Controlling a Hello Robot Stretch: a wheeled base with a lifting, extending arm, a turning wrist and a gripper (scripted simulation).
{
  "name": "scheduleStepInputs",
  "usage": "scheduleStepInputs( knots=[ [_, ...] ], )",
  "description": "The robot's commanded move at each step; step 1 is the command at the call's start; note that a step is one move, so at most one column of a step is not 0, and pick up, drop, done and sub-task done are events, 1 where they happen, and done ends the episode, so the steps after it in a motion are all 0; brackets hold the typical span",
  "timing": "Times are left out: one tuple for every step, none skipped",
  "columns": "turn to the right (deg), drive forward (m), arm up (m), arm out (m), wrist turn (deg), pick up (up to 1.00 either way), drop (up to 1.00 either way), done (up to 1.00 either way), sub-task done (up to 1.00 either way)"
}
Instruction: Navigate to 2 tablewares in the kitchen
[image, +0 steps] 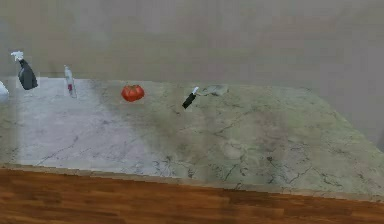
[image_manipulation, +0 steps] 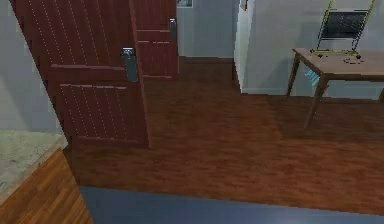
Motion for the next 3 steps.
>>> scheduleStepInputs(
  knots=[
    [0.0,0.00,0.00,0.00,0.0,0.00,0.00,0.00,1.00],
    [-45.0,0.00,0.00,0.00,0.0,0.00,0.00,0.00,0.00],
    [-36.0,0.00,0.00,0.00,0.0,0.00,0.00,0.00,0.00]
  ],
)
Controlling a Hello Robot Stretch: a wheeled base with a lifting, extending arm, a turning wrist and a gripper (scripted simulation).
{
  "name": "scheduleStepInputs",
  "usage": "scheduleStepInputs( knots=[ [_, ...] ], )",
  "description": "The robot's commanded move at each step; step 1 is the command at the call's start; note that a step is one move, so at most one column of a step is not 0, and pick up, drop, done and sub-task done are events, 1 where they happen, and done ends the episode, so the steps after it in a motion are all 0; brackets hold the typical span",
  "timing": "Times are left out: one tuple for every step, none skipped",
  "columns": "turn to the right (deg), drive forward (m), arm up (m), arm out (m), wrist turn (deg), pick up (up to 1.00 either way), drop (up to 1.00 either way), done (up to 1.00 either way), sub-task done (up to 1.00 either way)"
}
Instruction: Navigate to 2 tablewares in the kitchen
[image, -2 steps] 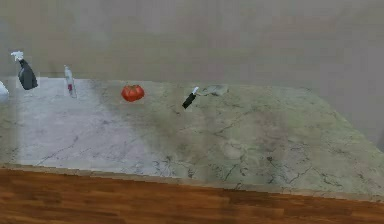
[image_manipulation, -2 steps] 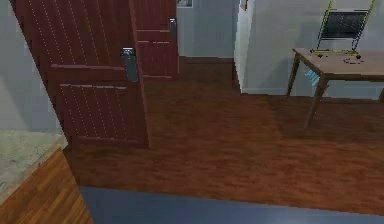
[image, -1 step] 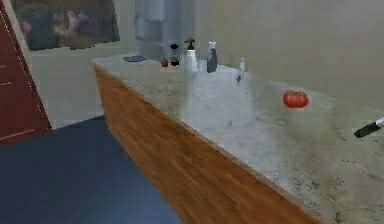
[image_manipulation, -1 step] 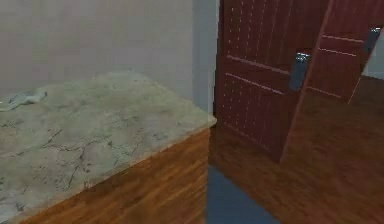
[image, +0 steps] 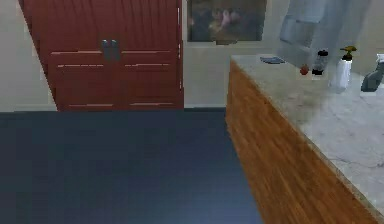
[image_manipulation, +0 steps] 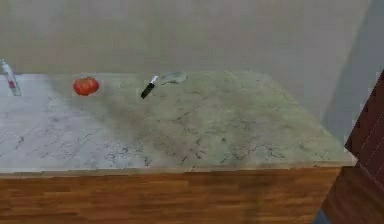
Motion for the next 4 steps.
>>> scheduleStepInputs(
  knots=[
    [0.0,1.00,0.00,0.00,0.0,0.00,0.00,0.00,0.00],
    [-6.0,0.00,0.00,0.00,0.0,0.00,0.00,0.00,0.00],
    [0.0,0.35,0.00,0.00,0.0,0.00,0.00,0.00,0.00],
    [45.0,0.00,0.00,0.00,0.0,0.00,0.00,0.00,0.00]
  ],
)
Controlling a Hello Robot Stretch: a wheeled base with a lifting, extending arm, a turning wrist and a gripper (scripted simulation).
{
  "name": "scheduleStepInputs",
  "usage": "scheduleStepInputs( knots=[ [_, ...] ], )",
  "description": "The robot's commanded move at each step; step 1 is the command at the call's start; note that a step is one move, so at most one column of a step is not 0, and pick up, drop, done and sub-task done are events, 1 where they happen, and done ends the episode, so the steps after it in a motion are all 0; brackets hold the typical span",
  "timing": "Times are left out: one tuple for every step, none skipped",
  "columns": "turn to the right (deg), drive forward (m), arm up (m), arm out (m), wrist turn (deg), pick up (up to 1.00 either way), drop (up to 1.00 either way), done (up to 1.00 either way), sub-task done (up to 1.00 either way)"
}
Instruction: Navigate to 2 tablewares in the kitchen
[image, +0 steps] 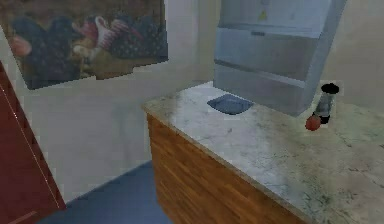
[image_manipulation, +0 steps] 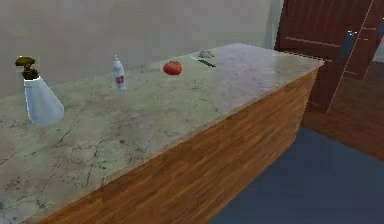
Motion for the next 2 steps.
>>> scheduleStepInputs(
  knots=[
    [9.0,0.00,0.00,0.00,0.0,0.00,0.00,0.00,0.00],
    [0.0,0.00,0.00,0.00,0.0,0.00,0.00,1.00,0.00]
  ],
)
